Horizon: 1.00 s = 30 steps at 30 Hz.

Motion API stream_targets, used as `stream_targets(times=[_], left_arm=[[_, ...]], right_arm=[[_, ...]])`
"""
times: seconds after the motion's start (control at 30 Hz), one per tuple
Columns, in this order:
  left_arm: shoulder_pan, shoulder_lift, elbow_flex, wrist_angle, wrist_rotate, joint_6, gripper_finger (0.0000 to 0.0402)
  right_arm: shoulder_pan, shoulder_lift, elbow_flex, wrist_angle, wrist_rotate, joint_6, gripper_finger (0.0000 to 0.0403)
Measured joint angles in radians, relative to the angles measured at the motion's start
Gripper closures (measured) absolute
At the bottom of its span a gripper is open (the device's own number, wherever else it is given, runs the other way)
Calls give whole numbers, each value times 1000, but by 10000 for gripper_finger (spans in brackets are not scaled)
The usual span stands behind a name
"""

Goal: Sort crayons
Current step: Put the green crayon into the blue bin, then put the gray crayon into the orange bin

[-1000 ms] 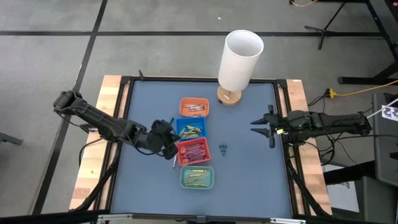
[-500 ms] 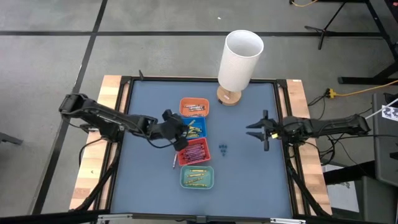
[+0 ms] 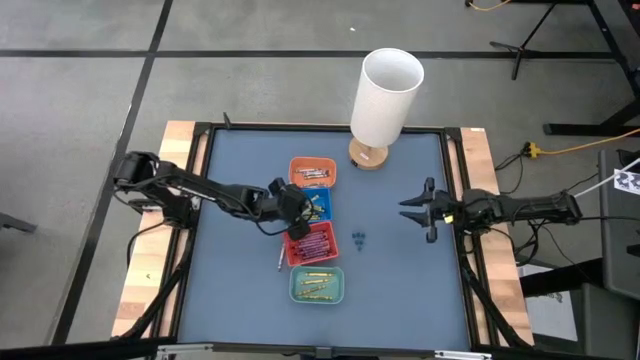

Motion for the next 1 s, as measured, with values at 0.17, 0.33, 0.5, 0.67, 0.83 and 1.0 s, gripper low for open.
stream_targets(times=[0.17,0.33,0.5,0.67,0.83,1.0], left_arm=[[17,4,0,-5,8,0,399],[23,4,0,-10,6,-1,399],[23,4,0,-17,6,-1,388],[22,4,0,-31,6,-1,346],[23,4,0,-31,6,-1,302],[23,-23,-2,-42,77,-4,286]], right_arm=[[0,-81,-2,2,-18,-37,279],[0,-88,-2,0,-23,-54,279],[0,-88,-2,0,-22,-55,279],[0,-87,-2,-1,-20,-58,279],[0,-87,-2,-1,-18,-58,279],[0,-87,-2,-1,-18,-59,279]])
